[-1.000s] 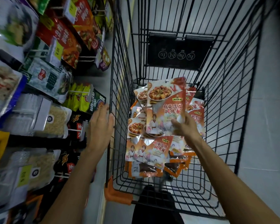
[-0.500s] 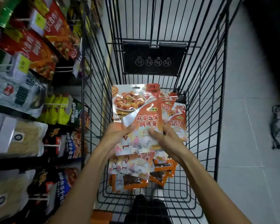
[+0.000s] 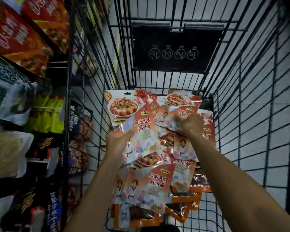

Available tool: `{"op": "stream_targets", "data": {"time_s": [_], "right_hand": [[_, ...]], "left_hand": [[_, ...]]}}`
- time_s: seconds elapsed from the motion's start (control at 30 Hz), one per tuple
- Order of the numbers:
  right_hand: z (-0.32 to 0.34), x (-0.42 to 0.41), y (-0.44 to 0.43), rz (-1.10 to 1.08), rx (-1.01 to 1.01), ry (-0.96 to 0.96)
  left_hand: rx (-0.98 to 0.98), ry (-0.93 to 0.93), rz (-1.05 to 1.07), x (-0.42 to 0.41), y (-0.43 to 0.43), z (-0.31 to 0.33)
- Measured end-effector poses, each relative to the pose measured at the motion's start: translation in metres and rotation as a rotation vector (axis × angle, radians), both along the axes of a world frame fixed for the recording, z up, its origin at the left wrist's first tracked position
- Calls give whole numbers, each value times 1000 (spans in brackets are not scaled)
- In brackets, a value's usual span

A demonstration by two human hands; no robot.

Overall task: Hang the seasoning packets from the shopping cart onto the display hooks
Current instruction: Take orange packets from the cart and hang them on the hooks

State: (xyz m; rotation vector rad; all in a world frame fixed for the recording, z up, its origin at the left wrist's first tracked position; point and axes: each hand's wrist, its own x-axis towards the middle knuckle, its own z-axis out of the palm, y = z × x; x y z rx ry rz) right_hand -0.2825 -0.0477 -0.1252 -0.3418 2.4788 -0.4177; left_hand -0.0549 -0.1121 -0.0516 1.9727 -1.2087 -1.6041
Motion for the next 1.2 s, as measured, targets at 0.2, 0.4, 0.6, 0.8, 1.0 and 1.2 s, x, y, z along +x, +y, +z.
{"op": "stream_targets", "data": {"time_s": [0.2, 0.4, 0.6, 0.8, 1.0, 1.2], "right_hand": [[-6, -3, -13, 6, 122, -73], [-12, -14, -16, -179, 100, -77], [-8, -9, -18, -419, -266, -266], [7, 1, -23, -672, -436, -661], [7, 12, -33, -755, -670, -766], [13, 13, -11, -771, -667, -634]], "left_hand": [[27, 22, 55, -2, 7, -1], [27, 46, 55, -1, 3, 4], [70, 67, 100, -1, 3, 10], [73, 74, 102, 0, 8, 15], [50, 100, 85, -1, 8, 14], [66, 114, 99, -4, 7, 25]]}}
